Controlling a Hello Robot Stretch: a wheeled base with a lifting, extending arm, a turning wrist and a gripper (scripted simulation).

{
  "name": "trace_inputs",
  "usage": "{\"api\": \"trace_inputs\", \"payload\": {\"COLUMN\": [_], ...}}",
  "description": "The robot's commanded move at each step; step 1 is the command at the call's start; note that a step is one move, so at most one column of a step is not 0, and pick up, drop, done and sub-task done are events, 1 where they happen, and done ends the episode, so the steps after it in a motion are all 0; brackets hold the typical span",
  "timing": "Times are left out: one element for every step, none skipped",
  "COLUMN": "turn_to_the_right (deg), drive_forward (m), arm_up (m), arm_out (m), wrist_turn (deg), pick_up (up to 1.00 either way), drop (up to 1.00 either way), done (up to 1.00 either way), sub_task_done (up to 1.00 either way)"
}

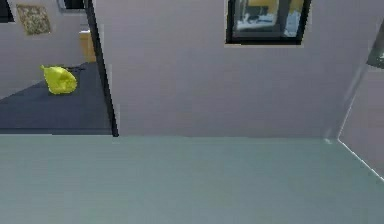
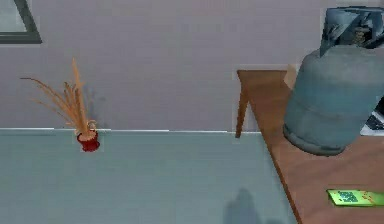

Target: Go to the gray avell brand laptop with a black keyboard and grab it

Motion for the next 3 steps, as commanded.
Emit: {"api": "trace_inputs", "payload": {"turn_to_the_right": [0.0,45.0,45.0], "drive_forward": [0.2,0.0,0.0], "arm_up": [0.0,0.0,0.0], "arm_out": [0.0,0.0,0.0], "wrist_turn": [0.0,0.0,0.0], "pick_up": [0.0,0.0,0.0], "drop": [0.0,0.0,0.0], "done": [0.0,0.0,0.0], "sub_task_done": [0.0,0.0,0.0]}}
